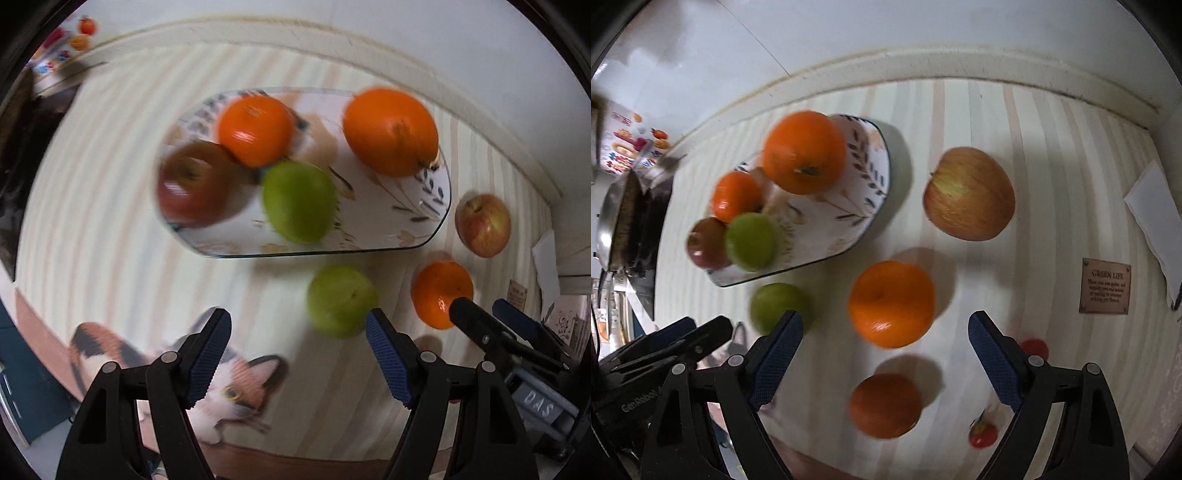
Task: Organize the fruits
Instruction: 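Grasp the second green apple with the left tool while the right tool grasps an orange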
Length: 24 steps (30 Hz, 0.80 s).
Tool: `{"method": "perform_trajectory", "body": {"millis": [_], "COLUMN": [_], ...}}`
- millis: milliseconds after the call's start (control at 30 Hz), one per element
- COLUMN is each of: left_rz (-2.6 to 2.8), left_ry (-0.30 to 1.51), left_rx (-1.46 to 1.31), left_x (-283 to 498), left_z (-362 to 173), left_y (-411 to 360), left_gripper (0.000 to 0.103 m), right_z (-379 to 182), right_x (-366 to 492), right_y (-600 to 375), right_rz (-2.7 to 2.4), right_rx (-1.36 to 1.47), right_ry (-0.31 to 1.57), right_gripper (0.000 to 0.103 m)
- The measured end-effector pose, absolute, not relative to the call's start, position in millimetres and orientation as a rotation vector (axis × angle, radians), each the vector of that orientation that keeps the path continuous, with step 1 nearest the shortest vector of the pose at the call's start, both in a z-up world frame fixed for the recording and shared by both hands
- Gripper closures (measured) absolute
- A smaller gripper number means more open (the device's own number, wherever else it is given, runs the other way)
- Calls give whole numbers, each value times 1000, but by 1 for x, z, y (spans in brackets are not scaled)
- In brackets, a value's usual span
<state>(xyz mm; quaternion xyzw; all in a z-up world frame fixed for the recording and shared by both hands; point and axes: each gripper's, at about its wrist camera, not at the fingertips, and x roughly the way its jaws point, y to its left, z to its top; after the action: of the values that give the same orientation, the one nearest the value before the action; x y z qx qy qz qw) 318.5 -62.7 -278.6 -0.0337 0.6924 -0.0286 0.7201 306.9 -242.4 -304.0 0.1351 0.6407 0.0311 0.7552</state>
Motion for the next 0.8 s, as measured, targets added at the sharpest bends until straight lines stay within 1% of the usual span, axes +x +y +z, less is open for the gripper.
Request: {"method": "perform_trajectory", "body": {"millis": [33,67,233,433,700,800], "left_rz": [-68,-87,-134,-170,-207,-197], "left_ry": [1548,1526,1552,1592,1604,1594], "left_rx": [-70,-108,-193,-268,-212,-168], "left_x": [321,323,327,321,323,327], "left_z": [-285,-287,-294,-301,-310,-318], "left_y": [-66,-66,-69,-64,-78,-86], "left_gripper": [27,27,27,27,28,33], "right_z": [-310,-312,-324,-327,-303,-302], "right_x": [310,311,322,324,303,299], "right_y": [-243,-247,-251,-250,-273,-277], "right_rz": [74,79,98,118,77,67], "right_rx": [290,316,307,305,383,374], "right_ry": [1409,1398,1436,1441,1376,1382], "right_gripper": [14,22,28,30,30,30]}}
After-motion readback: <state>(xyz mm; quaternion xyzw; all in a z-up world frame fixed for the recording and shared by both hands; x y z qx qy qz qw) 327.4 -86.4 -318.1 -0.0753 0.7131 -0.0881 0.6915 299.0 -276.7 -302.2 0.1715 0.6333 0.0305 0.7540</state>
